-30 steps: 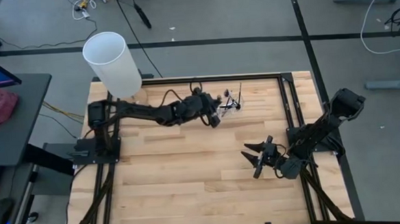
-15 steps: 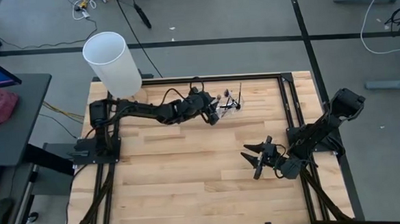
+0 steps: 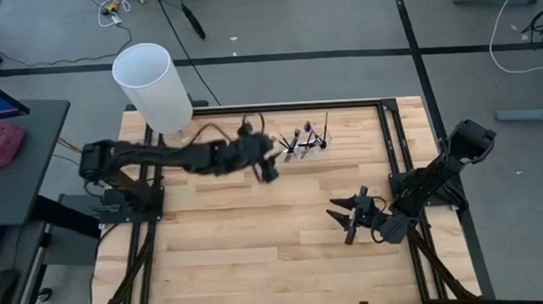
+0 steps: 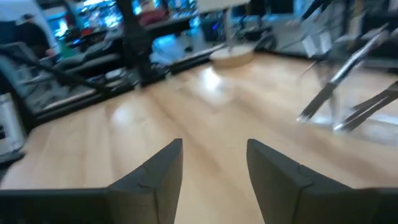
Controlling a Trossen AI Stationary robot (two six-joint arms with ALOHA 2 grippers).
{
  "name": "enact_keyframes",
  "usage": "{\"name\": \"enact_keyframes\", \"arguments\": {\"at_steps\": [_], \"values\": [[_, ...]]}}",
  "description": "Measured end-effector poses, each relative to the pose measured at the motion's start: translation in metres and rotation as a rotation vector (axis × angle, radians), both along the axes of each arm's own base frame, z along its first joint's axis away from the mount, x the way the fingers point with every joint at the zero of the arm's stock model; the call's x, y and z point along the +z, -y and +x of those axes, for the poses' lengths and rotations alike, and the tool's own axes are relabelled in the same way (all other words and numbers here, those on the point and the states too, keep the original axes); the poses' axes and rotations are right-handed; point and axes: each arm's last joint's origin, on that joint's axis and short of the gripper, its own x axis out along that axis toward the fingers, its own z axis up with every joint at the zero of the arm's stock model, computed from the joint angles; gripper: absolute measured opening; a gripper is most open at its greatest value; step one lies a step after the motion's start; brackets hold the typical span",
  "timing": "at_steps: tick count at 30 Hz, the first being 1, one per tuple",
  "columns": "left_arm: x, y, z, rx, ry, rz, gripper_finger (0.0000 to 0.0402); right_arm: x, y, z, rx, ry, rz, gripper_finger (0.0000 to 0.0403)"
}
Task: Put items in baskets/containers
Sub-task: Adjust the transparent organizer, then return to Home Position
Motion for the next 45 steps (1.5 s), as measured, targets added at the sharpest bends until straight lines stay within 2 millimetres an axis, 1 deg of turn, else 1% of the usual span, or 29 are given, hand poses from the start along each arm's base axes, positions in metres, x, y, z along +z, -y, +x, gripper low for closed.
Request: {"name": "enact_keyframes", "arguments": {"at_steps": [3,5,7,9,10,11,13,15,16,19,21,24,27,29,32,36,40,42,45], "values": [[-0.003,0.035,-0.003,-0.038,-0.044,0.003,0.018,-0.004,0.001,0.002,0.064,-0.033,0.057,0.018],[-0.012,0.058,0.0,-0.079,-0.042,-0.013,0.017,-0.007,0.005,0.006,0.092,-0.056,0.117,0.0177],[-0.032,0.078,0.004,-0.109,-0.029,-0.024,0.0161,-0.009,0.012,0.011,0.109,-0.081,0.186,0.0169],[-0.056,0.092,0.009,-0.117,0.008,-0.029,0.0152,-0.011,0.019,0.015,0.126,-0.126,0.233,0.0159],[-0.068,0.096,0.012,-0.114,0.034,-0.029,0.0147,-0.012,0.023,0.018,0.131,-0.141,0.246,0.0153],[-0.079,0.097,0.015,-0.104,0.056,-0.026,0.0142,-0.013,0.026,0.02,0.136,-0.154,0.256,0.0147],[-0.102,0.093,0.024,-0.058,0.091,-0.022,0.0132,-0.014,0.03,0.022,0.139,-0.175,0.265,0.0136],[-0.123,0.081,0.031,-0.009,0.083,-0.01,0.0121,-0.013,0.032,0.024,0.15,-0.166,0.284,0.0125],[-0.131,0.074,0.035,0.007,0.085,-0.007,0.0116,-0.012,0.031,0.024,0.155,-0.159,0.289,0.012],[-0.144,0.049,0.043,0.066,0.076,0.008,0.0099,-0.007,0.026,0.024,0.191,-0.119,0.298,0.0105],[-0.15,0.029,0.043,0.117,0.058,0.01,0.0087,-0.004,0.022,0.023,0.226,-0.102,0.289,0.0098],[-0.152,0.003,0.042,0.183,0.049,0.012,0.0069,-0.001,0.015,0.021,0.271,-0.078,0.272,0.0088],[-0.152,-0.015,0.04,0.227,0.046,0.013,0.0054,0.001,0.011,0.019,0.295,-0.062,0.272,0.0081],[-0.152,-0.022,0.038,0.245,0.042,0.012,0.0046,0.001,0.01,0.018,0.301,-0.062,0.276,0.0078],[-0.153,-0.025,0.038,0.248,0.027,0.021,0.0037,0.001,0.009,0.018,0.305,-0.063,0.276,0.0076],[-0.147,-0.009,0.037,0.189,-0.013,0.048,0.0028,0.001,0.009,0.017,0.306,-0.064,0.276,0.0075],[-0.133,0.016,0.029,0.128,-0.089,0.045,0.0021,-0.001,0.009,0.017,0.308,-0.083,0.259,0.0075],[-0.124,0.031,0.022,0.093,-0.142,0.043,0.0017,0.002,0.008,0.017,0.357,-0.093,0.235,0.0075],[-0.111,0.055,0.012,0.034,-0.178,0.045,0.0012,0.014,0.011,0.017,0.481,-0.084,0.197,0.0068]]}}
